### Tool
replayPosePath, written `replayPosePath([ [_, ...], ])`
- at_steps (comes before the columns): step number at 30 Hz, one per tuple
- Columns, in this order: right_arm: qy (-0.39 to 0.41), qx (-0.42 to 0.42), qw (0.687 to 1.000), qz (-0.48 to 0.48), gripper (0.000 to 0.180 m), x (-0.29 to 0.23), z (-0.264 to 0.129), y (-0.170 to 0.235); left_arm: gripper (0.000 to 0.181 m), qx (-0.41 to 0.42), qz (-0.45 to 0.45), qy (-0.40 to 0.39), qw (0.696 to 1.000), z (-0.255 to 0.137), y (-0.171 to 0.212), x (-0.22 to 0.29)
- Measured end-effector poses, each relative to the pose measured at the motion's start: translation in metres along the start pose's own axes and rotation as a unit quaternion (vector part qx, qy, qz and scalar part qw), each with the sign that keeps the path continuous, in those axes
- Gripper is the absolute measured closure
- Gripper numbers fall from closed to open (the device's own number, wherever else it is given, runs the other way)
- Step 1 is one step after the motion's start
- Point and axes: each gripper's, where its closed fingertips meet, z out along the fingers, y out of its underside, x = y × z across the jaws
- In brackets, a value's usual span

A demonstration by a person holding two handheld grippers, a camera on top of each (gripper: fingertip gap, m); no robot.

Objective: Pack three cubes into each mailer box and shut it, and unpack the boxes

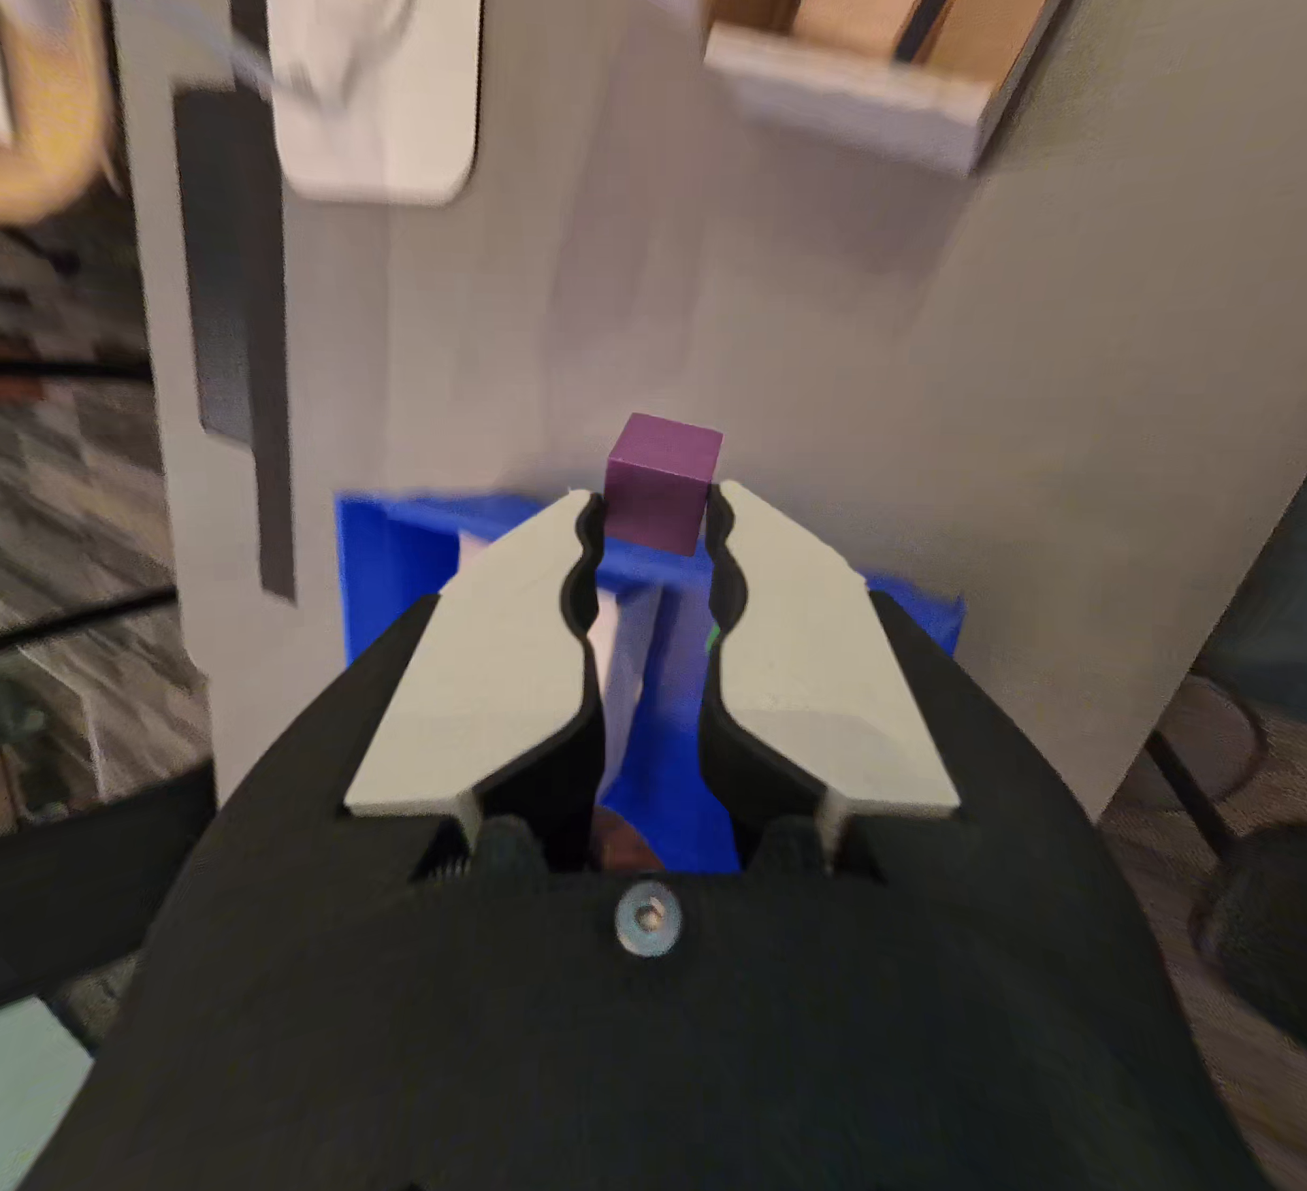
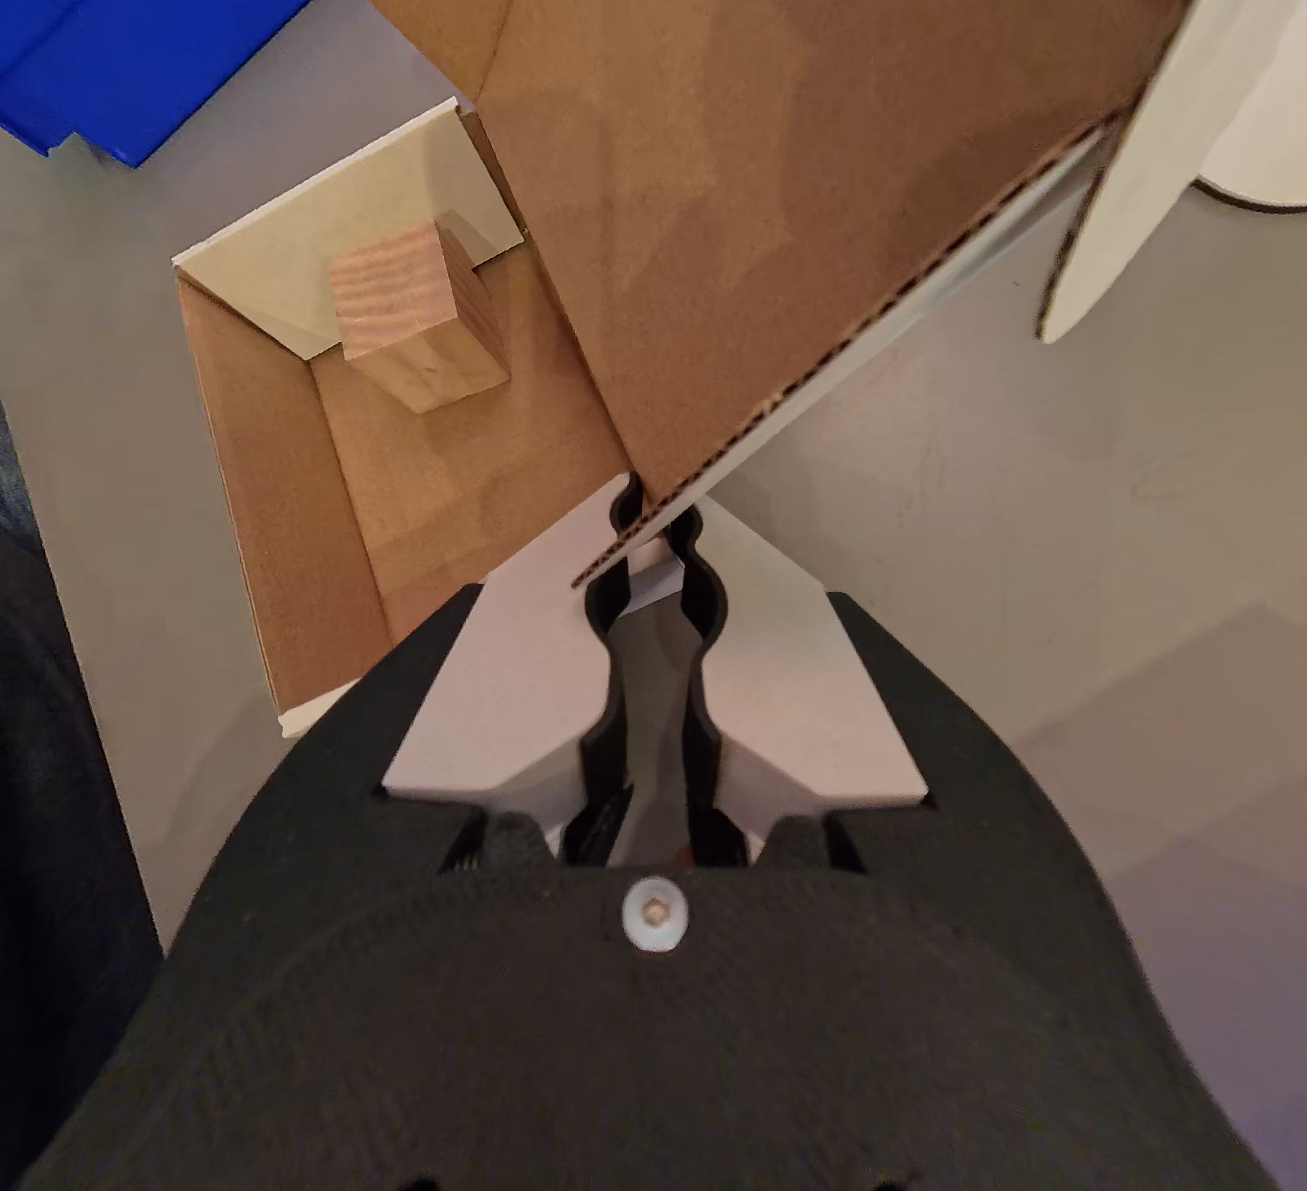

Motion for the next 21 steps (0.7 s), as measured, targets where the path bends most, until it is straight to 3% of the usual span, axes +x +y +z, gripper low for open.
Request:
replayPosePath([
  [1,0.002,0.000,1.000,-0.002,0.174,0.000,0.000,0.000,0.153,0.011,0.018,0.000,1.000,0.003,-0.027,0.006],
  [5,0.004,0.005,1.000,0.002,0.174,0.000,0.000,0.000,0.153,0.044,0.081,0.051,0.994,0.037,-0.120,0.050],
  [9,0.006,0.006,1.000,0.001,0.175,0.000,0.000,0.000,0.153,0.022,0.120,0.078,0.989,0.087,-0.164,0.074],
  [14,0.003,0.008,1.000,0.002,0.174,0.000,0.000,0.000,0.153,-0.030,0.133,0.101,0.986,0.135,-0.170,0.084],
  [21,-0.002,0.009,1.000,-0.001,0.174,-0.001,0.000,0.000,0.153,-0.091,0.152,0.119,0.977,0.168,-0.155,0.095],
])
